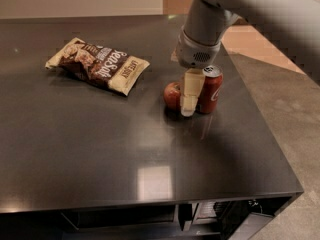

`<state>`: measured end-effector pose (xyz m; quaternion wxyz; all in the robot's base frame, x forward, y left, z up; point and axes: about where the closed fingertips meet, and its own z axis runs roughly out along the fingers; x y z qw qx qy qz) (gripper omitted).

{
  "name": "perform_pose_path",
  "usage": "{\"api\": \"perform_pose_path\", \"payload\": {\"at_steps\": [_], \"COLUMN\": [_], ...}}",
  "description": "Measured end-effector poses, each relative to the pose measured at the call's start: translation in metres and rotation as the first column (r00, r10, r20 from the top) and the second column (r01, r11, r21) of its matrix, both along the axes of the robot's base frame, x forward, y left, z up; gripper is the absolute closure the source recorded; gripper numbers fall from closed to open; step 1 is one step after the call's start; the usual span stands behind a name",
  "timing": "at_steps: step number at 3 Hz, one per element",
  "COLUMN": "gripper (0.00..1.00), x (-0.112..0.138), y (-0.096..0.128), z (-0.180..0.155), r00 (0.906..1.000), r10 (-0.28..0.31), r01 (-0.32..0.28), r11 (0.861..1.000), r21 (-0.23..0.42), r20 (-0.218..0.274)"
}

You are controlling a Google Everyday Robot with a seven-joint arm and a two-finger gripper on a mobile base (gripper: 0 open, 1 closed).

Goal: Move apple near coke can

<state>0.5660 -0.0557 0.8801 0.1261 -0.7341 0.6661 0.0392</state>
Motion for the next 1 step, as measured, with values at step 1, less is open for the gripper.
{"api": "perform_pose_path", "payload": {"at_steps": [1], "gripper": [0.0], "x": [-0.0003], "y": [0.0007], "z": [0.0015], "r00": [1.0], "r10": [0.001], "r01": [-0.001], "r11": [1.0], "r21": [0.004], "r20": [-0.001]}}
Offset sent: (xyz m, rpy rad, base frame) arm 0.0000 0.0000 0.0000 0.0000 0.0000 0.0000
